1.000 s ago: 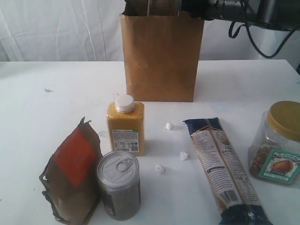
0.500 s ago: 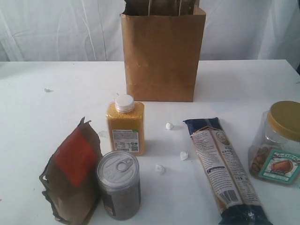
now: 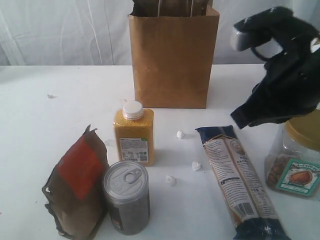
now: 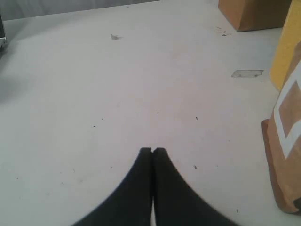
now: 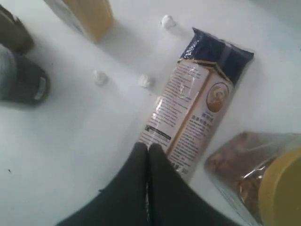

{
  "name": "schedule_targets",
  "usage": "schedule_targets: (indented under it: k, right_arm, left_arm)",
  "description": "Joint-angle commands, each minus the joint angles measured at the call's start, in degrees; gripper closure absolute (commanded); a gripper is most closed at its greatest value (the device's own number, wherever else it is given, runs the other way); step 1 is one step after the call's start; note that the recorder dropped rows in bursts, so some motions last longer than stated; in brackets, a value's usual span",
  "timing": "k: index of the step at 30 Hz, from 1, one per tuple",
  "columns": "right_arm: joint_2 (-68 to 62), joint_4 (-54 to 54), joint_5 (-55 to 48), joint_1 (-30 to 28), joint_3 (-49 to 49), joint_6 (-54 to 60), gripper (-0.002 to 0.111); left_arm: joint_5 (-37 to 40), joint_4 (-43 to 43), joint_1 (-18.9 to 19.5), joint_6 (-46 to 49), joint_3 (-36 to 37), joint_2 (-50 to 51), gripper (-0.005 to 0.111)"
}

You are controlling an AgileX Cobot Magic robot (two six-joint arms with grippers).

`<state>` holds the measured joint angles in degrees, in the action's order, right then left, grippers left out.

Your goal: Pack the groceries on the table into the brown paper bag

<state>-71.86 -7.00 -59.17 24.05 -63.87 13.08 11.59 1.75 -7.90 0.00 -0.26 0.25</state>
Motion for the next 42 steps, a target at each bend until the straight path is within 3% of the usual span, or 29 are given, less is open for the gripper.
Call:
schedule_targets:
  k: [1, 4, 10, 13, 22, 37, 42]
  right_arm:
    - [-12.3, 7.0, -3.0, 3.6, -1.7, -1.3, 0.108]
    - [-21.9, 7.0, 3.5, 4.1, -4.1, 0.9, 0.108]
    - [-35.0, 7.0, 8.6, 4.1, -14.1, 1.6, 0.076]
    - [-39.5, 7.0, 9.9, 3.9, -20.0, 0.3, 0.068]
    - [-51.3, 6.6, 11.2, 3.9, -32.1, -5.0, 0.067]
    - [-55.0, 6.6, 10.6, 3.9, -32.8, -7.2, 0.068]
    - [-55.4, 6.4, 10.3, 3.9, -32.8, -7.3, 0.073]
  left_arm:
    - [-0.1, -0.1, -0.3, 0.0, 0.3, -0.3, 0.107]
    - [-0.1, -0.1, -0.3, 0.0, 0.3, -0.3, 0.107]
    - [-0.1, -0.1, -0.3, 0.0, 0.3, -0.3, 0.107]
    - [-0.1, -0.1, -0.3, 0.0, 0.3, -0.3, 0.107]
    - [-0.1, -0.1, -0.3, 0.0, 0.3, -0.3, 0.107]
    - [-0.1, -0.1, -0.3, 0.0, 0.3, -0.3, 0.107]
    - [-0.1, -0.1, -0.3, 0.0, 0.3, -0.3, 0.107]
